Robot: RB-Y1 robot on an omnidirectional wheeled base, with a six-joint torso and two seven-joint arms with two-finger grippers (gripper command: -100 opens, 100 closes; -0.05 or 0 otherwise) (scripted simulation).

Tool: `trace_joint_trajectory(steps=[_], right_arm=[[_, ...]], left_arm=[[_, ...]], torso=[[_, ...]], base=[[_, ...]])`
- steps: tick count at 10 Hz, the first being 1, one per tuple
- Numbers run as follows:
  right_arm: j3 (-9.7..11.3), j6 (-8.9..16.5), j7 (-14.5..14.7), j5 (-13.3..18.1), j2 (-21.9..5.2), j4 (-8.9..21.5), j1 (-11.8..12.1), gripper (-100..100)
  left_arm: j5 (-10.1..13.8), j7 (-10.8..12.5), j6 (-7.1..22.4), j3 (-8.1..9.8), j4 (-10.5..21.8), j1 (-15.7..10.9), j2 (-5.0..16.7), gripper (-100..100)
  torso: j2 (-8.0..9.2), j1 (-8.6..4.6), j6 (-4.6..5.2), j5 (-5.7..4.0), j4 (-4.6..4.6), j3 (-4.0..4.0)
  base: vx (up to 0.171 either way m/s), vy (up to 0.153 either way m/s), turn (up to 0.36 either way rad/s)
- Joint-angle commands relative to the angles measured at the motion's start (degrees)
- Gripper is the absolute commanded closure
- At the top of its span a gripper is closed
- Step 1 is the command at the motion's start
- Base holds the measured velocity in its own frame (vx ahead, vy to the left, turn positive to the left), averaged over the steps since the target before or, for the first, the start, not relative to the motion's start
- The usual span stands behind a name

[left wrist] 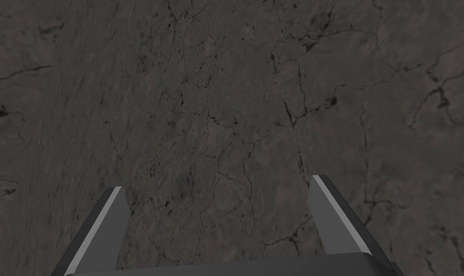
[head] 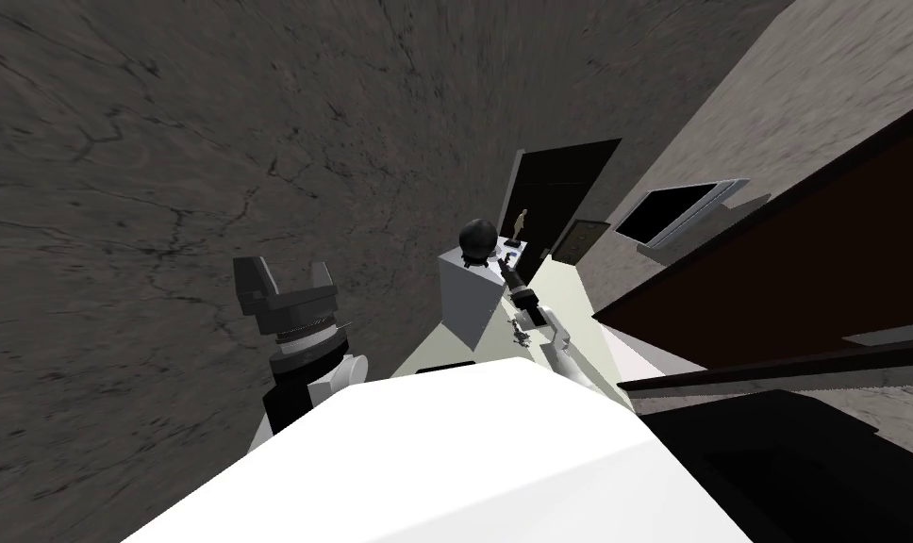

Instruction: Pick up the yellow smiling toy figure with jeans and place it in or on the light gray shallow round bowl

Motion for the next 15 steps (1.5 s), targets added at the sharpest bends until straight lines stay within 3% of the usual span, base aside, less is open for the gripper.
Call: trace_joint_trajectory(steps=[1, 2, 3, 4, 5, 6, 8, 9, 10, 11, 12, 13, 15], right_arm=[[-0.14, 0.76, 1.05, 0.35, -0.79, 2.61, -1.16, -100], [-0.43, 2.36, 2.68, 0.93, -2.6, 4.57, -3.35, -100], [-0.43, 2.36, 2.68, 0.93, -2.6, 5.87, -3.35, -100], [-0.65, 3.99, 4.28, 1.5, -4.39, 8.13, -5.6, -100], [-0.65, 3.99, 4.28, 1.5, -4.39, 9.27, -5.6, -100], [-0.77, 5.63, 5.84, 2.05, -6.15, 11.4, -7.91, -100], [-0.77, 5.63, 5.84, 2.05, -6.15, 12.79, -7.91, -100], [-0.81, 7.27, 7.35, 2.58, -7.88, 14.9, -10.26, -100], [-0.81, 7.27, 7.35, 2.58, -7.88, 16.42, -10.26, -100], [-0.76, 8.91, 8.81, 3.08, -9.57, 18.54, -12.64, -100], [-0.76, 8.91, 8.81, 3.08, -9.57, 20.14, -12.64, -100], [-0.62, 10.54, 10.19, 3.56, -11.23, 21.84, -15.02, -100], [-0.62, 10.54, 10.19, 3.56, -11.23, 23.94, -15.05, -100]], left_arm=[[0.0, 0.0, 0.0, 0.0, 0.0, 0.0, 0.0, 0], [0.0, 0.0, 0.0, 0.0, 0.0, 0.0, 0.0, 0], [0.0, 0.0, 0.0, 0.0, 0.0, 0.0, 0.0, 0], [0.0, 0.0, 0.0, 0.0, 0.0, 0.0, 0.0, 0], [0.0, 0.0, 0.0, 0.0, 0.0, 0.0, 0.0, 0], [0.0, 0.0, 0.0, 0.0, 0.0, 0.0, 0.0, 0], [0.0, 0.0, 0.0, 0.0, 0.0, 0.0, 0.0, 0], [0.0, 0.0, 0.0, 0.01, 0.0, 0.01, 0.0, 0], [0.0, 0.0, 0.0, 0.0, 0.0, 0.0, 0.0, 0], [0.0, 0.0, 0.0, 0.0, 0.0, 0.01, 0.0, 0], [0.0, 0.0, 0.0, 0.0, 0.0, 0.0, 0.0, 0], [0.0, 0.0, 0.0, 0.0, 0.0, 0.01, 0.0, 0], [0.0, 0.0, 0.0, 0.0, 0.0, 0.01, 0.0, 0]], torso=[[0.0, 0.0, 0.0, 0.0, 0.0, 0.0], [-0.04, -0.02, 0.01, 0.0, -0.01, -0.02], [-0.02, 0.0, -0.01, 0.0, -0.01, -0.01], [-0.02, -0.02, 0.03, 0.0, -0.01, -0.01], [-0.03, 0.02, 0.0, 0.01, 0.0, -0.02], [-0.04, 0.0, 0.03, 0.0, -0.01, -0.02], [-0.03, -0.02, 0.02, 0.0, -0.01, -0.02], [-0.1, -0.12, 0.03, -0.02, -0.02, -0.05], [-0.11, -0.07, 0.0, -0.01, -0.02, -0.07], [-0.1, -0.05, 0.03, -0.01, -0.03, -0.06], [-0.08, 0.0, 0.0, 0.01, -0.02, -0.04], [-0.07, -0.02, 0.04, 0.0, -0.02, -0.04], [-0.11, -0.01, 0.03, 0.0, -0.02, -0.06]], base=[[-0.037, 0.05, 0.044], [-0.05, 0.052, 0.087], [-0.043, 0.048, 0.036], [-0.043, 0.064, 0.059], [-0.036, 0.052, 0.035], [-0.049, 0.064, 0.07], [-0.024, 0.031, 0.015], [-0.021, 0.038, 0.067], [-0.022, 0.046, 0.04], [-0.035, 0.06, 0.066], [-0.026, 0.05, 0.03], [-0.022, 0.065, 0.044], [-0.011, 0.034, 0.015]])
